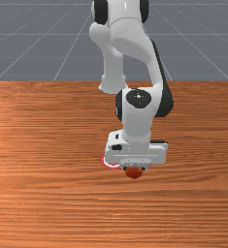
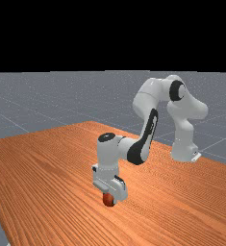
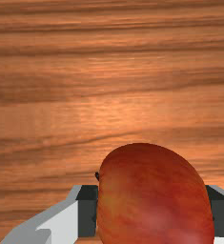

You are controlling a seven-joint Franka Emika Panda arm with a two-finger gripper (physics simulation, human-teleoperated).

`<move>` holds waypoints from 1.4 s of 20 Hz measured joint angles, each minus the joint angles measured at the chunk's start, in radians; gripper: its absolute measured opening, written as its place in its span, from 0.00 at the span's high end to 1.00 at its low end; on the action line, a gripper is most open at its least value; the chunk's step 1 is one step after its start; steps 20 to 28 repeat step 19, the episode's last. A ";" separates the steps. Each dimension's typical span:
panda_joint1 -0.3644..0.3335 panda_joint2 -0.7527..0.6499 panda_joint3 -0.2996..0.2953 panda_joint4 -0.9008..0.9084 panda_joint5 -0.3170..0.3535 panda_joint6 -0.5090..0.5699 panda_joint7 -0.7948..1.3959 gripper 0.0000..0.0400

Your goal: Pick the apple to the marker

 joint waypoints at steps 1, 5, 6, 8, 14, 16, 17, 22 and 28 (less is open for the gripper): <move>0.000 0.000 -0.001 0.000 0.001 0.001 0.002 0.30; -0.004 -0.024 -0.011 -0.013 -0.004 -0.015 0.006 0.30; -0.006 -0.041 -0.019 -0.021 -0.008 -0.017 0.008 0.30; -0.013 -0.084 -0.032 -0.064 -0.015 -0.015 0.008 0.30; -0.029 -0.164 -0.066 -0.202 -0.033 -0.003 0.012 0.30; -0.031 -0.174 -0.068 -0.237 -0.037 0.011 0.006 0.30; -0.031 -0.175 -0.068 -0.246 -0.038 0.016 0.003 0.30; -0.029 -0.176 -0.067 -0.254 -0.042 0.021 -0.001 0.30; -0.029 -0.176 -0.067 -0.254 -0.042 0.021 -0.001 0.30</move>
